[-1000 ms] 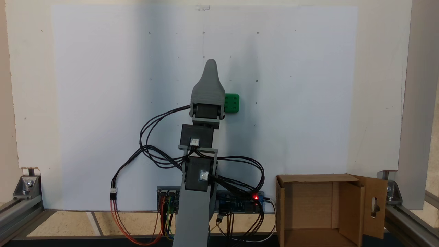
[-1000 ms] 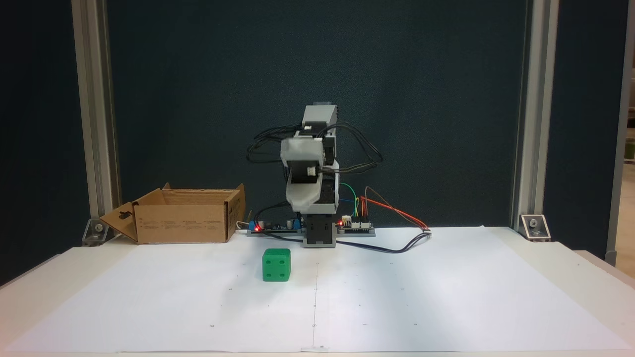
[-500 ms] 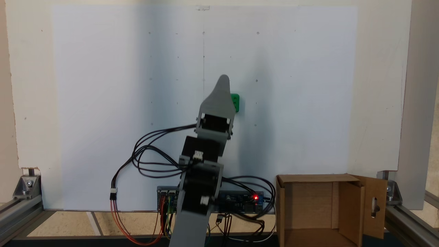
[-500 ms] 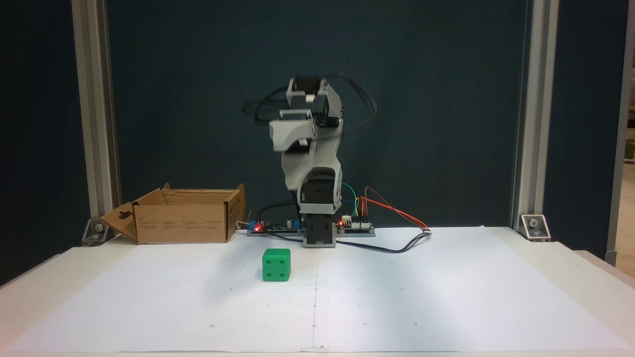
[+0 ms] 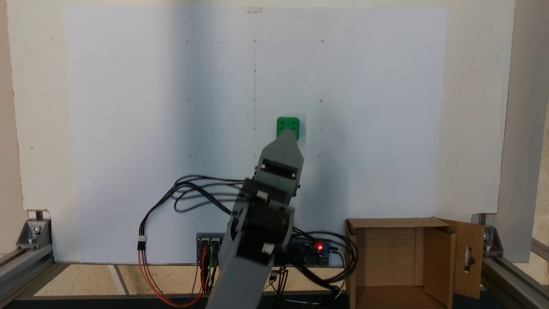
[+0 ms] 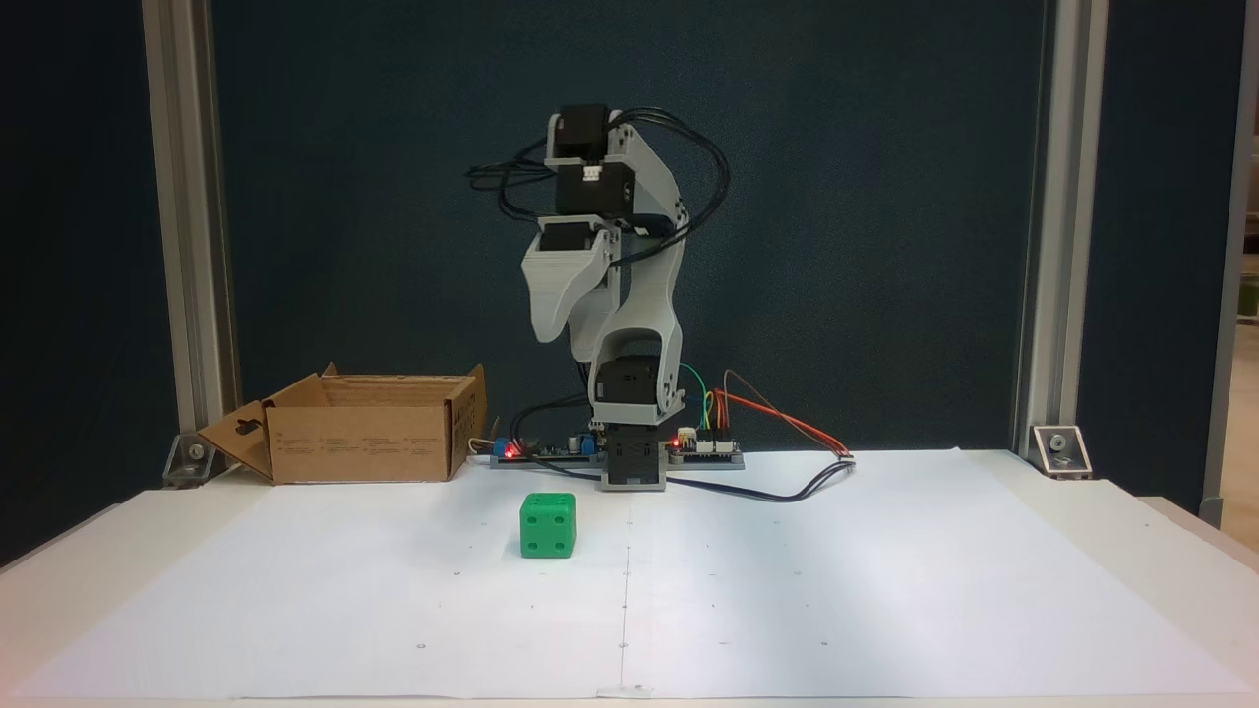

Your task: Grasp a green dice and put it in the bin.

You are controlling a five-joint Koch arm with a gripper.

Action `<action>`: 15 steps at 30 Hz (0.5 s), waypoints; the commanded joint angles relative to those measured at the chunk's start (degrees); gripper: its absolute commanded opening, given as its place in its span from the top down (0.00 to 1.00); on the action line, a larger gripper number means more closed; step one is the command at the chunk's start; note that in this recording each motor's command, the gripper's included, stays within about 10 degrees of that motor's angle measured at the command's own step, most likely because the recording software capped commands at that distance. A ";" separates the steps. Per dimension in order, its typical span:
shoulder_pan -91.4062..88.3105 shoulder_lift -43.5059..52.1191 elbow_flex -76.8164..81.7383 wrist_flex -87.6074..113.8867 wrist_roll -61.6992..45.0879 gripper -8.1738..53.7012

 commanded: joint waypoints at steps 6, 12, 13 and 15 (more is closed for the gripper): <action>1.85 -5.27 -7.82 1.58 -14.33 0.11; 3.60 -8.61 -8.61 0.70 -23.73 0.11; 3.69 -9.05 -8.61 0.70 -23.99 0.11; 3.96 -9.49 -8.61 0.79 -23.91 0.11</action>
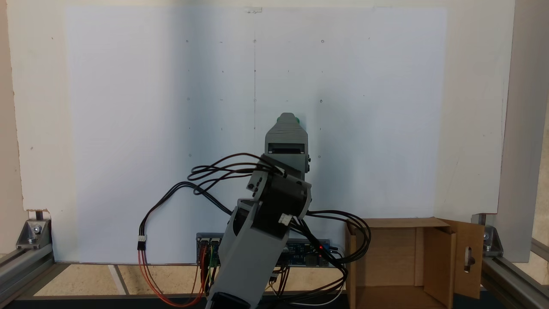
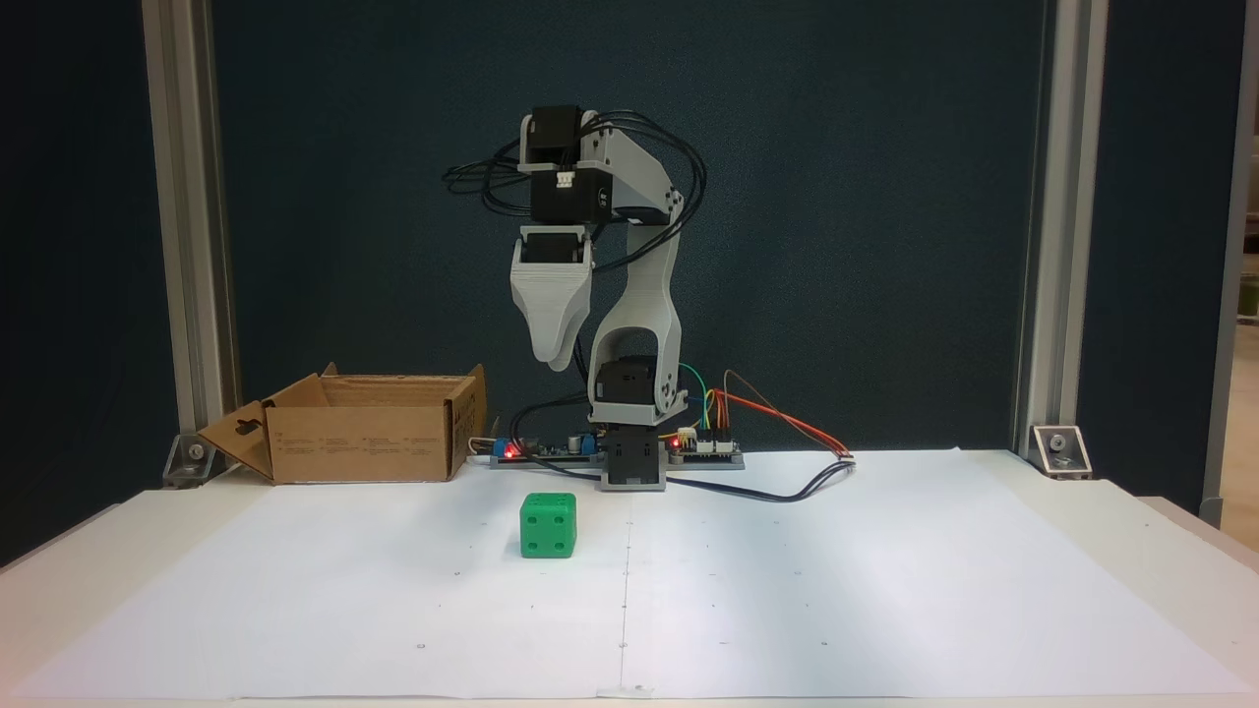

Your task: Grasp a green dice and put it in the bin.

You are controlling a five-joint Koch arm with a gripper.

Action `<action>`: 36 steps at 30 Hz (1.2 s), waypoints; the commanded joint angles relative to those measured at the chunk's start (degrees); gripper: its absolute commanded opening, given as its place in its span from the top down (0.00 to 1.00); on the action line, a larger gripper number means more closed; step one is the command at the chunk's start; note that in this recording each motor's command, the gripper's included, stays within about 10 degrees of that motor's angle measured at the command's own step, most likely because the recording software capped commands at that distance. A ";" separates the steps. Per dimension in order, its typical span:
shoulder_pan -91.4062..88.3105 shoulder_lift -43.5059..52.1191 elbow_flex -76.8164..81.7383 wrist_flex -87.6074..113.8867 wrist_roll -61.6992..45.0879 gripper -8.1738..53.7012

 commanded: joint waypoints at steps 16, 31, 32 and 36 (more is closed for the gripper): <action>-0.09 -0.09 6.77 -7.29 -3.69 0.13; 0.62 -3.43 13.89 -14.41 -3.60 0.14; 0.62 -3.52 14.33 -14.85 -3.60 0.15; 0.70 -3.52 17.05 -18.46 -3.60 0.16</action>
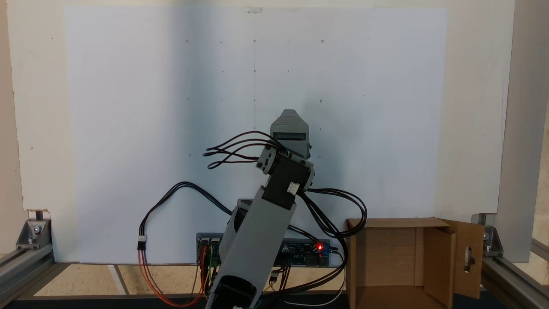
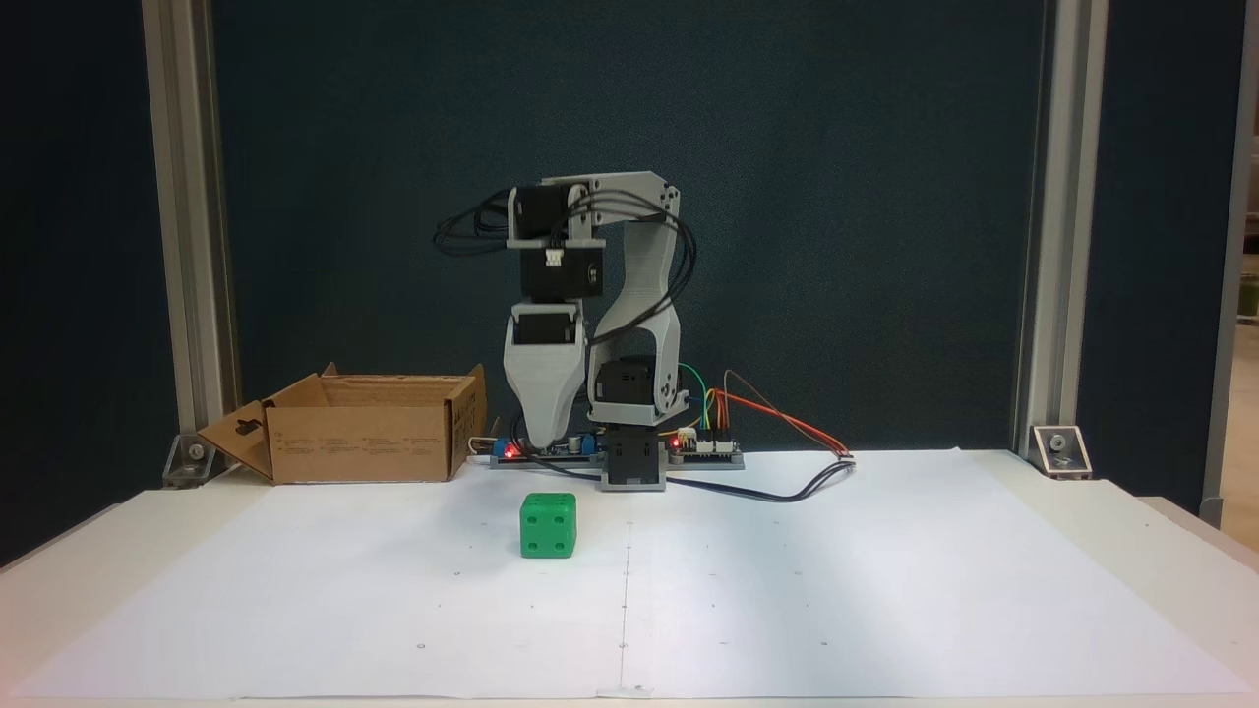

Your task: Grasp a green dice and put it in the bin.

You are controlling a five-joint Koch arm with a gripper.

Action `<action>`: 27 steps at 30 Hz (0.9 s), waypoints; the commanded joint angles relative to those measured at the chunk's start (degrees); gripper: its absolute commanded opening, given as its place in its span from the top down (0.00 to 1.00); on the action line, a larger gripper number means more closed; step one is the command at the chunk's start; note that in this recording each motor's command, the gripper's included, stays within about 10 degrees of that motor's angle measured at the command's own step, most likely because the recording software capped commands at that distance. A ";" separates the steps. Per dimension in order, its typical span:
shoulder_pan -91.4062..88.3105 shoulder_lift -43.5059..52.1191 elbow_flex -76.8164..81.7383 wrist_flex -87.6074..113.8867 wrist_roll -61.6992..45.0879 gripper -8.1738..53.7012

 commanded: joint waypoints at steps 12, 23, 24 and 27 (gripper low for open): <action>0.18 0.09 1.85 -4.39 2.20 0.17; 0.62 0.00 1.93 -4.13 8.09 0.17; 0.62 0.00 1.93 -4.13 8.26 0.17; 0.62 0.00 1.85 -4.31 8.26 0.17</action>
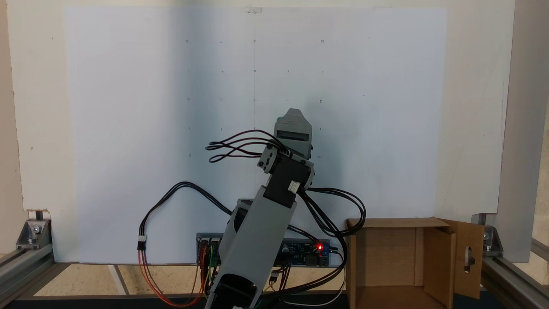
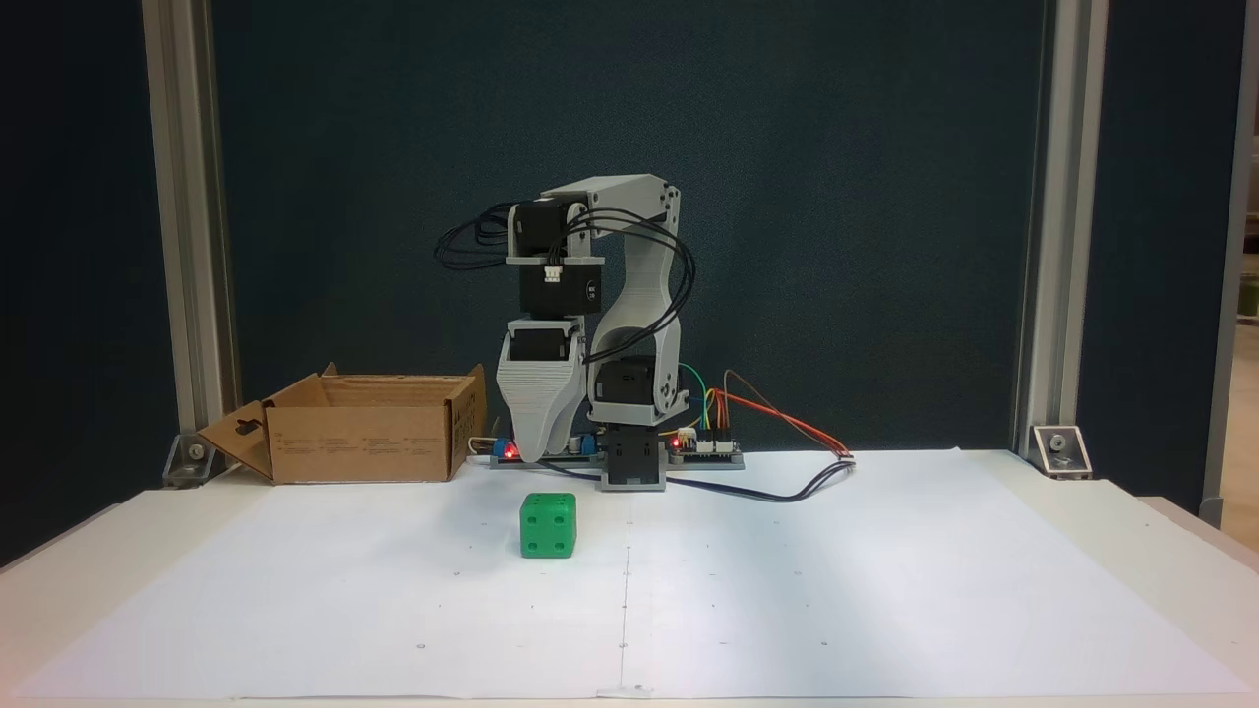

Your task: Grasp a green dice and put it in the bin.

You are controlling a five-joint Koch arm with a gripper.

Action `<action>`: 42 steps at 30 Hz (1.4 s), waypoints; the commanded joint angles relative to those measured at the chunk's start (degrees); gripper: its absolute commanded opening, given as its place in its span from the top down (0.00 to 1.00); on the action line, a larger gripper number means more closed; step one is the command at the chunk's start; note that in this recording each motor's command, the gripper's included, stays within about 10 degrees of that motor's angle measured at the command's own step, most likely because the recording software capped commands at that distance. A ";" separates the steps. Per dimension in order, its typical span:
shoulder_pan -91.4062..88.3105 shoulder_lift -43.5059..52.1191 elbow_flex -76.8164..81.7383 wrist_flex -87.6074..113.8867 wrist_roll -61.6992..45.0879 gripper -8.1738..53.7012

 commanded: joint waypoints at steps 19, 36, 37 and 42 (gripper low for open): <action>-0.35 -5.80 2.11 -6.33 2.81 0.17; -2.46 -11.87 5.36 -13.18 0.88 0.17; -2.37 -11.95 5.45 -13.54 0.88 0.17; -1.67 -12.22 5.54 -15.12 0.97 0.17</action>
